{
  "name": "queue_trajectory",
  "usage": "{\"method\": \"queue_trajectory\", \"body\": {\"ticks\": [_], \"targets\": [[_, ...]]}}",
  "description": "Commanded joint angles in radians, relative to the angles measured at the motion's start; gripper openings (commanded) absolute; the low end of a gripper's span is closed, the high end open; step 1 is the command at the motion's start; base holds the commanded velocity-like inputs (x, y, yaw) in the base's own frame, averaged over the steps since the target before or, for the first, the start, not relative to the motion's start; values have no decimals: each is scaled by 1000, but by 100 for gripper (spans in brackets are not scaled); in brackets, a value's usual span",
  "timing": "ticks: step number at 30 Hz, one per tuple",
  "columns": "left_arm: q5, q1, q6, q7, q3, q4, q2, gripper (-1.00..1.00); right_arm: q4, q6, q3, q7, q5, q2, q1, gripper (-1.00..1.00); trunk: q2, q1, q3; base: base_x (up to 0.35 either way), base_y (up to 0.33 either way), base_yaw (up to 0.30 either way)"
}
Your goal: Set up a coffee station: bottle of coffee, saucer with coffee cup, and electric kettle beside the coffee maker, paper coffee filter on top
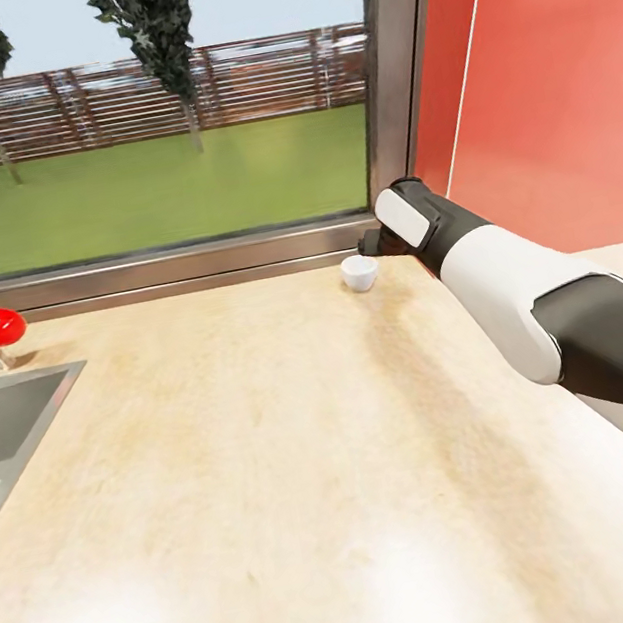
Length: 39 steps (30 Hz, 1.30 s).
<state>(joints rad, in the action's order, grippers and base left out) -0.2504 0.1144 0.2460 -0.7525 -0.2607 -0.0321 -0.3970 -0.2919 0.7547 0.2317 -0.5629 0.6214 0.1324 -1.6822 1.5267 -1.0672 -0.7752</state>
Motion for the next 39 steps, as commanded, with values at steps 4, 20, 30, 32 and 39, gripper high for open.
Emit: {"method": "queue_trajectory", "body": {"ticks": [4,20,30,32,39], "targets": [[-4,-20,4,-4,1,1,1,100,-1,3,7,-7,11,-1,0,100,0,0,-1,5,0,0],[-3,-76,4,-4,1,2,3,100,-1,3,6,-6,10,-2,3,100,0,0,-1,1,0,0],[-3,-78,4,-4,1,1,6,100,0,2,7,-5,10,-2,4,100,0,0,-1,76,0,0],[-3,-78,4,-4,1,1,6,100,0,2,7,-5,10,-2,4,100,0,0,-1,6,0,0],[-3,-78,4,-4,1,1,6,100,2,0,7,-6,10,-2,5,100,0,0,-1,2,0,0]]}}
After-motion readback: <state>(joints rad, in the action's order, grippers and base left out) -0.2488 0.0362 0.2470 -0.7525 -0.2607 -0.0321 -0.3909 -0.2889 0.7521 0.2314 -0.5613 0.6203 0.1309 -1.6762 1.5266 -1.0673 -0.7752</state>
